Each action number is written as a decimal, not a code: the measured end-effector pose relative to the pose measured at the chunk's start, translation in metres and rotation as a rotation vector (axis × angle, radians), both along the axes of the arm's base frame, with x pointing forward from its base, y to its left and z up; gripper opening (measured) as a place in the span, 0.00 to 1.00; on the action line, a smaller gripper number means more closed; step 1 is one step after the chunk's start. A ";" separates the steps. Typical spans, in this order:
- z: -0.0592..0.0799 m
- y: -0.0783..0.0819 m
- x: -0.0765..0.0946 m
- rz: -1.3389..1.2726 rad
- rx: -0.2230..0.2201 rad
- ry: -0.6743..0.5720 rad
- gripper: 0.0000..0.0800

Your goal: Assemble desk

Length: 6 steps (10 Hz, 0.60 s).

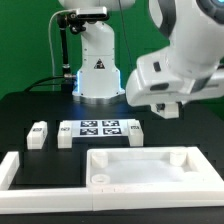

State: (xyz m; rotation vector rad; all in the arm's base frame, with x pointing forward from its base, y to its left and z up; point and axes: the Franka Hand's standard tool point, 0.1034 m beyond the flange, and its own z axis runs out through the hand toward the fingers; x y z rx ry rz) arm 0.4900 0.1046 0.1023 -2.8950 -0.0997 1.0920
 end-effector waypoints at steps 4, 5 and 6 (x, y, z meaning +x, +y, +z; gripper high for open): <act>0.011 0.006 0.027 -0.013 0.019 -0.281 0.36; 0.035 -0.003 0.045 0.028 0.063 -0.345 0.36; 0.060 -0.020 0.066 0.031 0.079 -0.396 0.36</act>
Offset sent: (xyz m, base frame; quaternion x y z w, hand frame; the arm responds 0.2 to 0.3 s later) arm 0.0242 0.0085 0.0292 -0.0135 0.1842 -0.0234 0.9825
